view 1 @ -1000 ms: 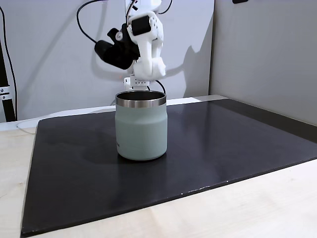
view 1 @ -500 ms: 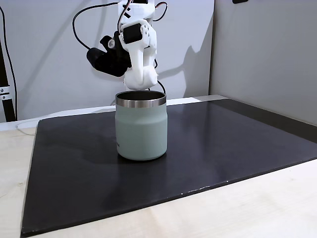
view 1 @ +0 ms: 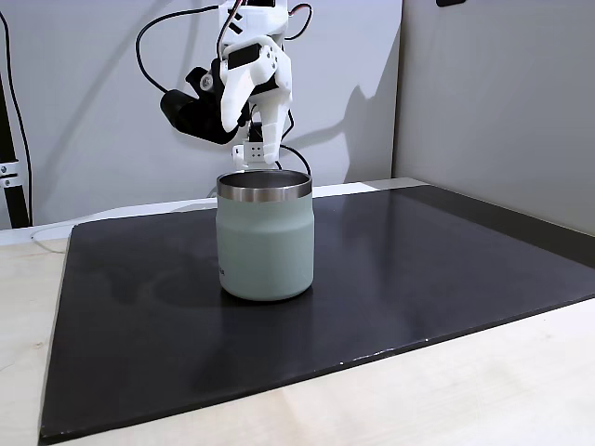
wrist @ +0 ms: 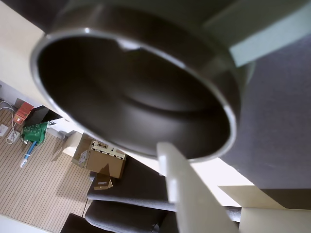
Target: Grasp a gauze and put it in the cup.
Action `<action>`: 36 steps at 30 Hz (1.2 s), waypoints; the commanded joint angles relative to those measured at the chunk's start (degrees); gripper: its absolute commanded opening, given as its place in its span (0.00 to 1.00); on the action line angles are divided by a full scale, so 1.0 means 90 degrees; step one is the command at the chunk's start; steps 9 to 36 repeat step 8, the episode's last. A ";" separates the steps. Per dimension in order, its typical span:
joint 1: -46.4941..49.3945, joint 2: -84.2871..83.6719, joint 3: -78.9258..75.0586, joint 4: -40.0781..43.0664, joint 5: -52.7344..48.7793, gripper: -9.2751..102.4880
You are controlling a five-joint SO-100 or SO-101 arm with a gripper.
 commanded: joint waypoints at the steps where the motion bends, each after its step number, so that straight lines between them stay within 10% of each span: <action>1: 0.0010 0.0156 -0.0313 0.0010 0.0039 0.45; 36: 0.0029 0.0156 -0.0313 0.0049 0.0039 0.45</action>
